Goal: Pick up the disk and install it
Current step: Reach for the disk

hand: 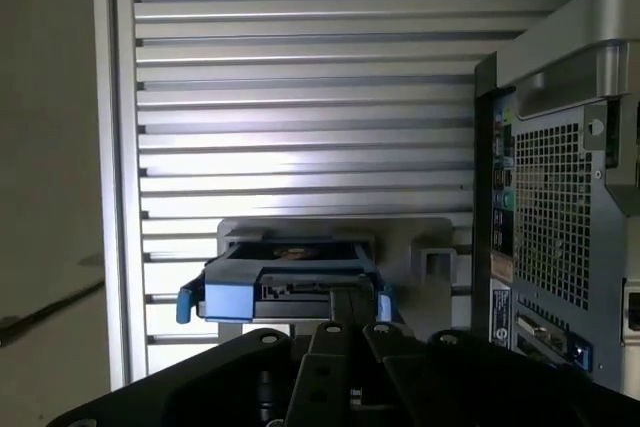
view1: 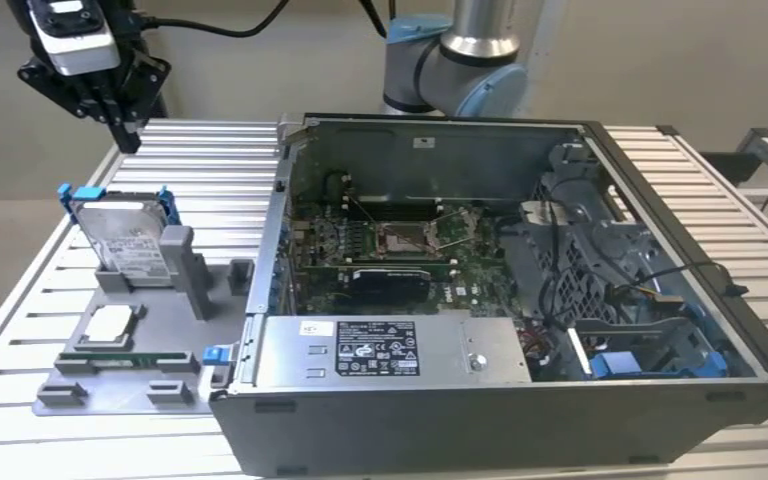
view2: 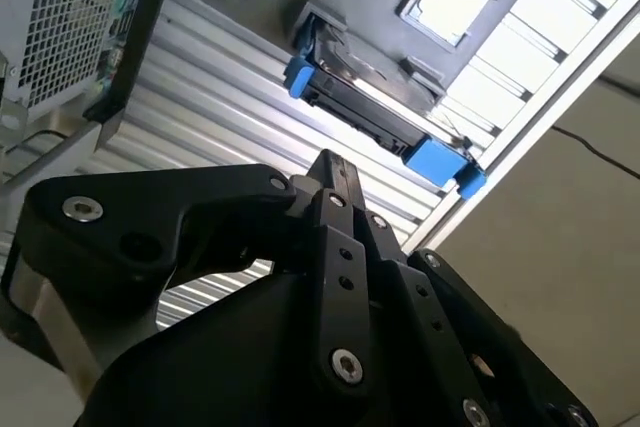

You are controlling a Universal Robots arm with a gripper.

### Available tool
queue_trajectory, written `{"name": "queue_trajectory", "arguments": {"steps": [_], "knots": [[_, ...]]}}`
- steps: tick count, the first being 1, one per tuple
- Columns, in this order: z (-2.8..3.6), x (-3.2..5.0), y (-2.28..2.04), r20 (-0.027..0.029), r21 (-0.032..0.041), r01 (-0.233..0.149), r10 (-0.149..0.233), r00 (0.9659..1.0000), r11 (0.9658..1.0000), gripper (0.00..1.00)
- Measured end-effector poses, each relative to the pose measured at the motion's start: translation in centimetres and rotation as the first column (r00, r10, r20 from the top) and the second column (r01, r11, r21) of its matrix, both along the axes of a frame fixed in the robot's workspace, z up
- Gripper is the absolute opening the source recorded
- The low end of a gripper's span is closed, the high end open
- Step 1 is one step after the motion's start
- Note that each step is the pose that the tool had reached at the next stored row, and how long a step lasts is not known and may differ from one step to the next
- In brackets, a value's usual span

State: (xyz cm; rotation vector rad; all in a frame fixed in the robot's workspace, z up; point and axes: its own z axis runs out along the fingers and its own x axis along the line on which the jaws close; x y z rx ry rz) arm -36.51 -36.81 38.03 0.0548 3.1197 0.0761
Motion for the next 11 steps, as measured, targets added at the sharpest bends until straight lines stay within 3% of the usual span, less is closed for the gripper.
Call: {"name": "queue_trajectory", "arguments": {"steps": [11], "knots": [[-0.01, -0.07, 0.00, -0.0003, -0.0001, -0.001, 0.001, 1.0000, 1.0000, 0.00]]}}
